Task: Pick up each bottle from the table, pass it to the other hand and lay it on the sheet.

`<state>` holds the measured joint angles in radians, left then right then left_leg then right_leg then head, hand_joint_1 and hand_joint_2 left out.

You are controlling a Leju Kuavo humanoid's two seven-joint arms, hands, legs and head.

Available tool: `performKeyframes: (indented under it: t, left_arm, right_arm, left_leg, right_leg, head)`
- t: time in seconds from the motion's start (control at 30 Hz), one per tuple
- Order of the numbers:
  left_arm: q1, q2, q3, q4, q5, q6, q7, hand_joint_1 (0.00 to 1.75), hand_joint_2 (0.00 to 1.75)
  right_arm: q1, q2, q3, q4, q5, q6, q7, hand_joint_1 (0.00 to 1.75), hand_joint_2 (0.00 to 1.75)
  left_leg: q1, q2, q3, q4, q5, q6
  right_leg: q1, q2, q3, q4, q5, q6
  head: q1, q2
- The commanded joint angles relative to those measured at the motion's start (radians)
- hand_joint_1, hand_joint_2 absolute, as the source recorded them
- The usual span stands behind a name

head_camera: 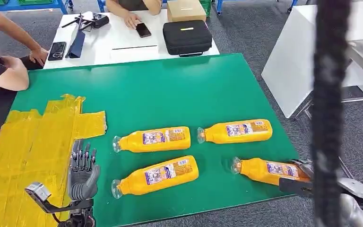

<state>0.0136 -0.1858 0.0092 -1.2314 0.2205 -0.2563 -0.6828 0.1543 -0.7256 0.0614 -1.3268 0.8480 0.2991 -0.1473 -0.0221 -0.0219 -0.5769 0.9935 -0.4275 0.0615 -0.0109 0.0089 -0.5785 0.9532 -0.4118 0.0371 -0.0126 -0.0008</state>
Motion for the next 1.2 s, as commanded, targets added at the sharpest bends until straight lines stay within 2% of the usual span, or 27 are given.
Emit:
performKeyframes:
  t: [0.03, 0.2, 0.27, 0.33, 0.4, 0.43, 0.47, 0.57, 0.63, 0.7, 0.73, 0.77, 0.87, 0.9, 0.93, 0.97, 1.0, 1.03, 1.13, 1.17, 1.2]
  left_arm:
    - [-0.008, 0.02, 0.003, 0.003, 0.012, -0.01, 0.019, 0.0, 0.0]
    - [-0.008, 0.02, 0.003, 0.003, 0.012, -0.01, 0.019, 0.0, 0.0]
    - [-0.009, 0.017, 0.012, 0.009, 0.012, -0.01, 0.022, 0.0, 0.0]
    - [-0.016, 0.018, 0.016, 0.014, 0.002, -0.006, 0.034, 0.0, 0.0]
    - [-0.02, 0.024, 0.006, 0.011, -0.022, 0.007, 0.039, 0.0, 0.0]
    - [-0.02, 0.024, 0.006, 0.003, -0.035, 0.021, 0.036, 0.0, 0.0]
    - [-0.019, 0.025, 0.002, -0.011, -0.041, 0.026, 0.045, 0.0, 1.75]
    - [-0.029, 0.02, -0.011, -0.086, -0.067, 0.03, 0.086, 0.0, 1.75]
    - [-0.047, 0.011, -0.012, -0.13, -0.08, 0.041, 0.132, 0.0, 1.75]
    - [-0.058, 0.01, -0.011, -0.149, -0.079, 0.051, 0.162, 0.0, 1.75]
    - [-0.062, 0.012, -0.012, -0.149, -0.078, 0.051, 0.161, 0.0, 1.75]
    - [-0.07, 0.014, -0.014, -0.146, -0.076, 0.05, 0.163, 0.0, 1.75]
    - [-0.139, 0.024, -0.045, -0.08, -0.07, 0.042, 0.164, 0.0, 1.75]
    - [-0.176, 0.022, -0.063, -0.041, -0.074, 0.051, 0.159, 0.0, 1.75]
    - [-0.19, 0.02, -0.072, -0.026, -0.07, 0.057, 0.157, 0.0, 1.75]
    - [-0.193, 0.02, -0.074, -0.023, -0.069, 0.059, 0.157, 0.0, 1.75]
    - [-0.194, 0.019, -0.076, -0.022, -0.068, 0.06, 0.156, 0.0, 1.75]
    - [-0.193, 0.021, -0.078, -0.023, -0.067, 0.062, 0.156, 0.0, 1.75]
    - [-0.186, 0.024, -0.079, -0.03, -0.058, 0.06, 0.154, 0.0, 1.75]
    - [-0.202, 0.022, -0.084, -0.016, -0.049, 0.051, 0.157, 0.0, 1.75]
    - [-0.223, 0.018, -0.093, -0.009, -0.038, 0.045, 0.159, 0.0, 1.75]
  right_arm:
    - [0.115, 0.048, -0.024, -0.099, -0.082, -0.008, -0.064, 1.75, 1.75]
    - [0.115, 0.048, -0.024, -0.099, -0.082, -0.008, -0.064, 1.75, 1.75]
    - [0.115, 0.111, -0.09, -0.113, -0.145, -0.051, -0.156, 1.75, 1.75]
    - [0.088, 0.219, -0.174, -0.118, -0.2, -0.07, -0.24, 1.75, 1.75]
    - [0.042, 0.362, -0.279, -0.133, -0.347, -0.033, -0.373, 1.75, 1.75]
    - [0.029, 0.388, -0.289, -0.139, -0.394, -0.01, -0.394, 1.75, 1.75]
    - [0.006, 0.425, -0.307, -0.149, -0.454, 0.01, -0.436, 1.75, 1.75]
    - [-0.081, 0.514, -0.295, -0.186, -0.524, 0.01, -0.477, 1.75, 1.75]
    - [-0.179, 0.577, -0.239, -0.163, -0.549, 0.0, -0.467, 1.75, 1.75]
    - [-0.285, 0.59, -0.15, -0.074, -0.538, -0.06, -0.446, 1.75, 1.75]
    - [-0.317, 0.597, -0.132, -0.044, -0.555, -0.075, -0.449, 1.75, 1.75]
    - [-0.381, 0.621, -0.105, 0.013, -0.548, -0.087, -0.451, 1.75, 1.75]
    - [-0.576, 0.701, -0.008, 0.211, -0.514, -0.162, -0.431, 1.75, 1.75]
    - [-0.651, 0.725, 0.026, 0.295, -0.493, -0.205, -0.42, 1.75, 1.75]
    - [-0.684, 0.732, 0.047, 0.338, -0.497, -0.227, -0.423, 1.75, 1.75]
    - [-0.689, 0.732, 0.052, 0.345, -0.498, -0.232, -0.424, 1.75, 1.75]
    - [-0.688, 0.729, 0.053, 0.344, -0.5, -0.233, -0.425, 1.75, 1.75]
    - [-0.683, 0.725, 0.056, 0.34, -0.503, -0.235, -0.426, 1.75, 1.75]
    - [-0.67, 0.712, 0.062, 0.324, -0.505, -0.237, -0.427, 1.75, 1.75]
    - [-0.712, 0.728, 0.086, 0.372, -0.486, -0.248, -0.412, 1.75, 1.75]
    - [-0.803, 0.774, 0.123, 0.499, -0.453, -0.284, -0.408, 1.75, 1.75]
  left_leg:
    - [0.001, 0.001, 0.001, -0.001, -0.001, -0.002]
    - [0.001, 0.0, 0.001, -0.001, -0.002, -0.002]
    - [0.002, 0.0, 0.001, -0.001, -0.002, -0.003]
    - [0.002, 0.001, 0.001, -0.001, -0.002, -0.002]
    - [0.003, 0.002, 0.0, -0.002, -0.001, -0.002]
    - [0.004, 0.004, 0.001, -0.003, -0.002, -0.004]
    - [0.004, 0.005, -0.001, -0.002, -0.002, -0.003]
    - [0.004, 0.006, -0.005, -0.001, -0.002, -0.003]
    - [0.004, 0.009, -0.006, 0.0, -0.002, -0.004]
    - [0.004, 0.011, -0.007, 0.0, -0.001, -0.005]
    - [0.004, 0.016, -0.006, 0.001, -0.001, -0.006]
    - [0.004, 0.015, -0.006, 0.0, -0.001, -0.005]
    - [0.004, 0.023, -0.006, 0.0, 0.001, -0.008]
    - [0.004, 0.02, -0.007, 0.0, 0.001, -0.007]
    - [0.004, 0.018, -0.008, 0.0, 0.003, -0.007]
    - [0.004, 0.022, -0.008, 0.0, 0.003, -0.008]
    - [0.003, 0.019, -0.009, 0.0, 0.004, -0.008]
    - [0.003, 0.021, -0.008, 0.0, 0.005, -0.009]
    - [0.002, 0.011, -0.009, 0.0, 0.008, -0.007]
    - [0.003, 0.011, -0.009, 0.0, 0.007, -0.009]
    - [0.002, 0.011, -0.01, 0.0, 0.007, -0.008]
  right_leg:
    - [0.001, -0.001, 0.002, -0.001, 0.0, -0.001]
    - [0.001, -0.002, 0.001, -0.001, 0.0, -0.001]
    - [0.002, -0.002, 0.001, -0.002, -0.001, -0.002]
    - [0.003, -0.001, 0.001, -0.003, 0.0, -0.001]
    - [0.003, 0.0, 0.001, -0.003, 0.001, -0.001]
    - [0.004, 0.001, 0.001, -0.004, 0.001, -0.002]
    - [0.004, 0.002, -0.001, -0.003, 0.001, -0.002]
    - [0.003, 0.004, -0.006, 0.0, 0.002, -0.002]
    - [0.004, 0.006, -0.007, 0.0, 0.002, -0.003]
    - [0.004, 0.008, -0.009, 0.001, 0.003, -0.003]
    - [0.004, 0.013, -0.009, 0.001, 0.004, -0.003]
    - [0.003, 0.011, -0.009, 0.001, 0.004, -0.003]
    - [0.003, 0.018, -0.012, 0.002, 0.008, -0.006]
    - [0.004, 0.017, -0.011, 0.001, 0.007, -0.005]
    - [0.003, 0.015, -0.012, 0.002, 0.007, -0.005]
    - [0.003, 0.019, -0.013, 0.003, 0.009, -0.006]
    - [0.002, 0.016, -0.014, 0.004, 0.009, -0.007]
    - [0.002, 0.017, -0.014, 0.004, 0.01, -0.008]
    - [0.002, 0.008, -0.013, 0.004, 0.008, -0.005]
    - [0.003, 0.008, -0.013, 0.004, 0.008, -0.006]
    - [0.002, 0.008, -0.014, 0.005, 0.008, -0.005]
  head:
    - [0.0, 0.0]
    - [0.0, 0.0]
    - [0.0, 0.0]
    - [0.0, 0.0]
    - [0.0, 0.0]
    - [0.0, 0.0]
    - [0.0, 0.0]
    - [0.0, 0.0]
    - [0.0, 0.0]
    - [0.0, 0.0]
    - [0.0, 0.0]
    - [0.0, 0.0]
    - [0.0, 0.0]
    - [0.0, 0.0]
    - [0.0, 0.0]
    - [0.0, 0.0]
    - [0.0, 0.0]
    - [0.0, 0.0]
    - [0.0, 0.0]
    - [0.0, 0.0]
    - [0.0, 0.0]
